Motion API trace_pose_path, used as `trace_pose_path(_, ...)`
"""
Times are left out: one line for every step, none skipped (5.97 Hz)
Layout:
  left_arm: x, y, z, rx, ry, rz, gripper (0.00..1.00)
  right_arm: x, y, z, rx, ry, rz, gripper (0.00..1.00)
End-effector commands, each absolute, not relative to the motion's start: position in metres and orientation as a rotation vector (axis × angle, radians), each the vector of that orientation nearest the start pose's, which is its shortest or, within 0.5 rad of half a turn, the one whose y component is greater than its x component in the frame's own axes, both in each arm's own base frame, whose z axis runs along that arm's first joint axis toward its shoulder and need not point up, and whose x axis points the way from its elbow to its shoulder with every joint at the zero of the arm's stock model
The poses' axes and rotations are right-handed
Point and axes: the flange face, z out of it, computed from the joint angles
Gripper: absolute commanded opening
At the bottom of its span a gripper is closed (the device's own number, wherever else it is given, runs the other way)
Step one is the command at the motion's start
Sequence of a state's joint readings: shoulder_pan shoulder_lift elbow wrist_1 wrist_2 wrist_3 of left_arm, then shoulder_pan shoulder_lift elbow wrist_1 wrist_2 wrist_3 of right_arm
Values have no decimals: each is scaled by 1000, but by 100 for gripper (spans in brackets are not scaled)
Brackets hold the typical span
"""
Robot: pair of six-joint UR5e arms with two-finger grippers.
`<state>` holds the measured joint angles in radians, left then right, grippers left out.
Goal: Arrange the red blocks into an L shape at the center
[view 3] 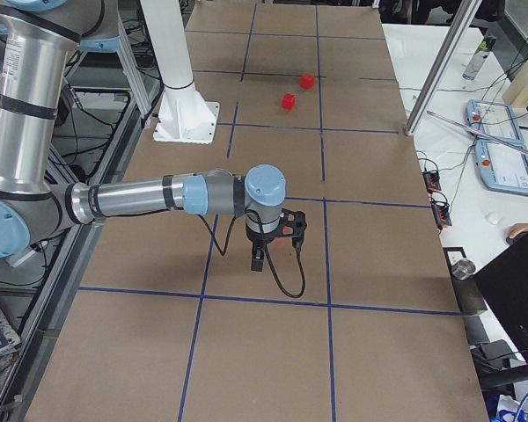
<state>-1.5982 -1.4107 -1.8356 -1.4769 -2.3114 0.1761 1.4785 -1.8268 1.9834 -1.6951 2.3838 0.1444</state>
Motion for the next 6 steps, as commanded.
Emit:
trace_pose_path(-77,-422,605,105,735,155,100,26,-386,578,-66,-811,38,100)
trace_pose_path(-76,-423,603,107,738,157,100,26,-386,578,-64,-810,36,100)
trace_pose_path(-76,-421,605,102,738,154,100,26,-386,575,-59,-810,35,100)
trace_pose_path(-76,-419,607,98,739,153,100,26,-386,576,-62,-810,39,100)
trace_pose_path(-75,-418,605,103,738,158,100,25,-387,575,-61,-810,36,100)
trace_pose_path(-75,-418,605,103,738,158,100,25,-388,576,-61,-808,35,100)
